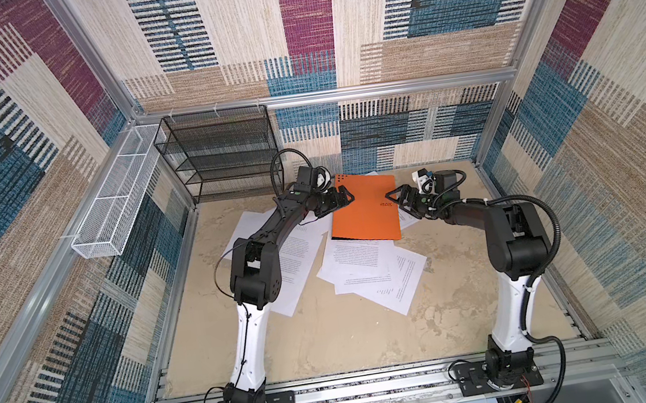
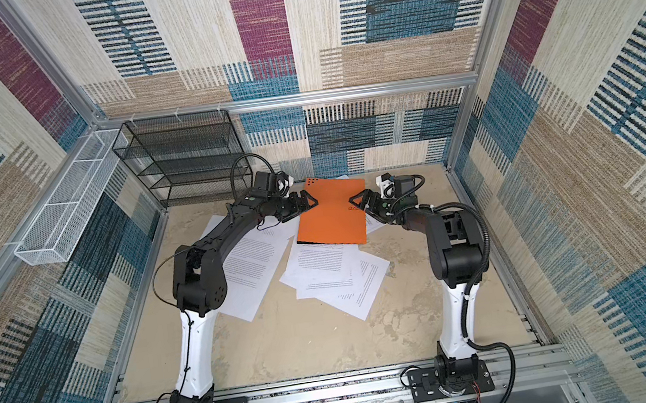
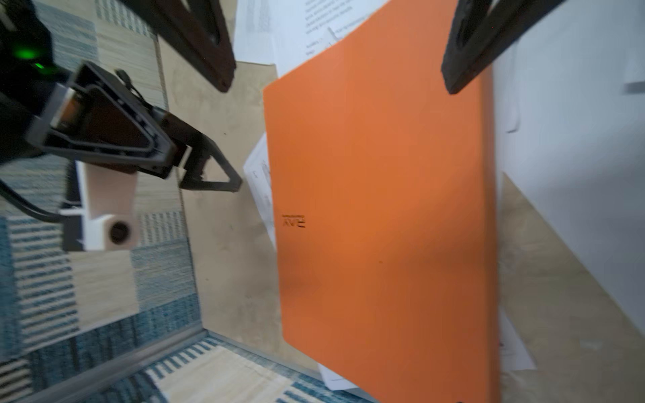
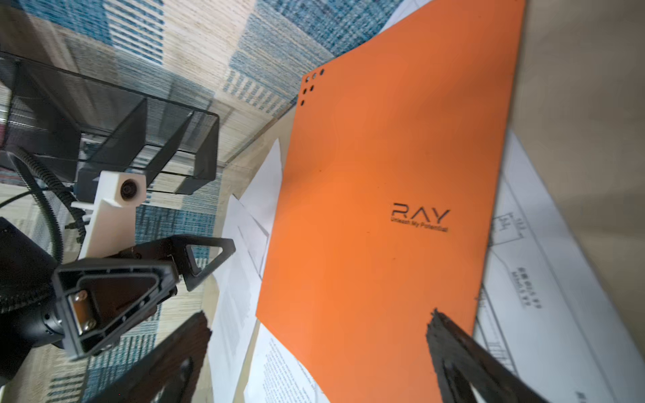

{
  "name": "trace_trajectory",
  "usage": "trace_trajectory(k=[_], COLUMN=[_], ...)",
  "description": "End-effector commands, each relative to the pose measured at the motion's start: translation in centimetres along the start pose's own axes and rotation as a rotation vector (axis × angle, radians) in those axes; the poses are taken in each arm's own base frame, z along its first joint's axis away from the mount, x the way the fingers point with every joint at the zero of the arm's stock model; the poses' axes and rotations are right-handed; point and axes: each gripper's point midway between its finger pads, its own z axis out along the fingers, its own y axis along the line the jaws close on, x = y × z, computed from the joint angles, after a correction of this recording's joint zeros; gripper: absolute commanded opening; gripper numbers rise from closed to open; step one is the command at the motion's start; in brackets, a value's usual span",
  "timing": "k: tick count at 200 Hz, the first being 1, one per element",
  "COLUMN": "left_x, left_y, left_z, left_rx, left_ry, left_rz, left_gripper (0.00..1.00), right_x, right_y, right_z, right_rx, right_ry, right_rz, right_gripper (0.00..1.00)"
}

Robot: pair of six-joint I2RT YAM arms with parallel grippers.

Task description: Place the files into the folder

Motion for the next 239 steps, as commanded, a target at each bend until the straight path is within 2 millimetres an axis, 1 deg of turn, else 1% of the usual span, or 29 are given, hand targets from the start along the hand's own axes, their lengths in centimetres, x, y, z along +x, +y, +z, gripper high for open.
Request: trace_trajectory(k=[1,20,31,48,68,74,99,122,153,179,210,218,221,231,239], left_x=[0.6,0.3,0.5,1.1,1.9,2.1,2.9,3.4,3.8,4.3,4.8,4.9,4.9,5.0,5.0], left_y=[1.5,2.0,2.4,2.9,3.4,3.5,3.2,3.1,3.4,3.7,3.7,3.6,3.4,3.2,2.9], left_z=[1.2,2.1,2.5,3.1,3.6,3.7,4.3,4.8,5.0,5.1,4.9,4.8,4.8,4.6,4.4], left_rx=[-0.065,-0.054,-0.059,-0.063,-0.061,-0.059,-0.022,-0.019,-0.023,-0.03,-0.023,-0.017,-0.011,0.001,0.012], left_ry=[0.052,0.067,0.079,0.099,0.122,0.128,0.155,0.166,0.174,0.183,0.185,0.185,0.185,0.183,0.181], left_rz=[0.041,0.046,0.042,0.037,0.031,0.029,0.021,0.023,0.012,0.005,-0.013,-0.018,-0.02,-0.03,-0.034], left_gripper=[1.0,0.99,0.99,0.99,1.0,1.0,0.99,0.98,0.97,0.96,0.96,0.96,0.96,0.95,0.95], right_x=[0.2,0.0,0.2,0.4,0.7,0.7,1.0,1.0,0.0,-0.6,-0.5,0.1,-0.7,-1.0,-1.0], right_y=[-2.7,-3.0,-3.3,-3.8,-4.4,-4.3,-3.3,-2.2,0.0,1.1,1.6,1.1,1.6,2.3,3.3], right_z=[0.6,1.3,1.9,2.7,3.3,3.4,3.8,3.7,2.7,2.3,2.5,2.6,2.6,2.6,2.6], right_rx=[0.144,0.162,0.176,0.194,0.217,0.212,0.15,0.102,0.084,0.114,0.139,0.169,0.172,0.181,0.135], right_ry=[0.002,0.002,0.015,0.03,0.037,0.04,0.061,0.07,0.046,0.05,0.076,0.091,0.077,0.071,0.07], right_rz=[0.005,-0.001,0.003,0.013,0.034,0.036,0.047,0.058,0.033,0.006,0.008,0.02,0.006,-0.014,-0.017], right_gripper=[1.0,1.0,1.0,1.0,1.0,1.0,1.0,0.99,0.99,0.98,0.98,0.97,0.97,0.96,0.94])
